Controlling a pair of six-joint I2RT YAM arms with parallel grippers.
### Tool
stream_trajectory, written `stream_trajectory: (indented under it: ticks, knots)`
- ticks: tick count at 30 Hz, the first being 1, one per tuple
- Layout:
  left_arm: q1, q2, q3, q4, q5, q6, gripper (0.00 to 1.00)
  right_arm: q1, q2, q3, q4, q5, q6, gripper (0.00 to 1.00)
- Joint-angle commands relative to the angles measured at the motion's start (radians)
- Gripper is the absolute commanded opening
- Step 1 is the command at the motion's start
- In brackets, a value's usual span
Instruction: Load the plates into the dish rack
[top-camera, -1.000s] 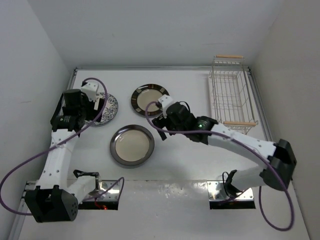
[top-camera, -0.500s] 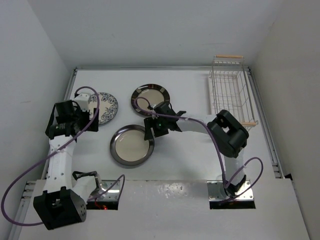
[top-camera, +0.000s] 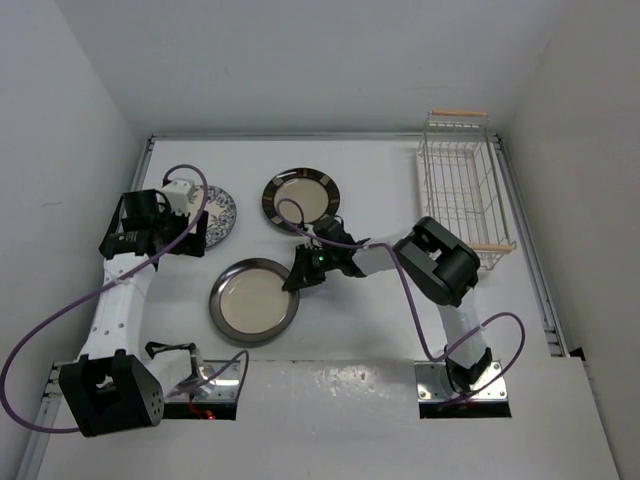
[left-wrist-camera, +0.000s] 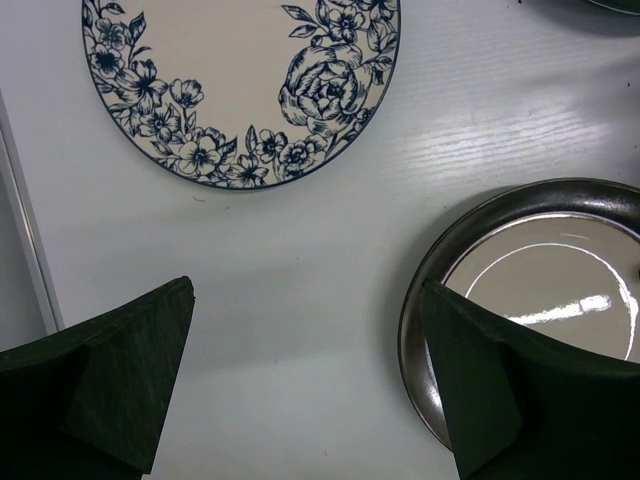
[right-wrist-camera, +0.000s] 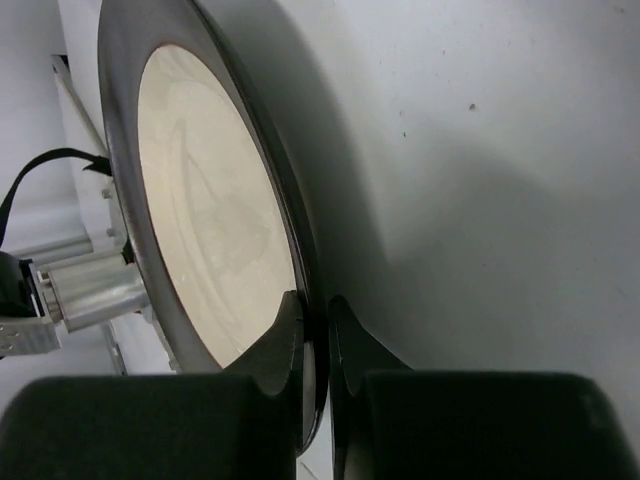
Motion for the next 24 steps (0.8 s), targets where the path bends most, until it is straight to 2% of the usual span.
stream_trajectory:
  ticks: [1, 9, 10, 17, 20, 23, 24]
  knots:
    - [-0.005, -0.007, 0.041, 0.018, -0.011, -0.005, 0.99, -0.02, -0.045, -0.054, -0.035, 0.029, -0.045, 0.0]
    - [-0.005, -0.016, 0.041, 0.018, -0.022, -0.014, 0.99, -0.083, -0.329, -0.103, -0.11, 0.037, -0.121, 0.0]
    - [-0.005, -0.016, 0.041, 0.018, -0.022, -0.014, 0.99, -0.089, -0.395, -0.097, -0.161, 0.048, -0.124, 0.0]
    - [-0.005, -0.007, 0.041, 0.018, -0.022, -0.014, 0.99, -0.189, -0.572, -0.001, -0.373, 0.118, -0.244, 0.0]
    - [-0.005, -0.007, 0.041, 0.018, -0.022, -0.014, 0.99, -0.248, -0.676, 0.096, -0.51, 0.161, -0.301, 0.0]
    - [-0.005, 0.002, 0.041, 0.018, -0.022, -0.014, 0.99, -0.314, -0.743, 0.304, -0.65, 0.261, -0.4, 0.0]
    - [-0.005, 0.002, 0.041, 0.018, -0.022, -0.014, 0.99, -0.348, -0.754, 0.335, -0.698, 0.384, -0.423, 0.0]
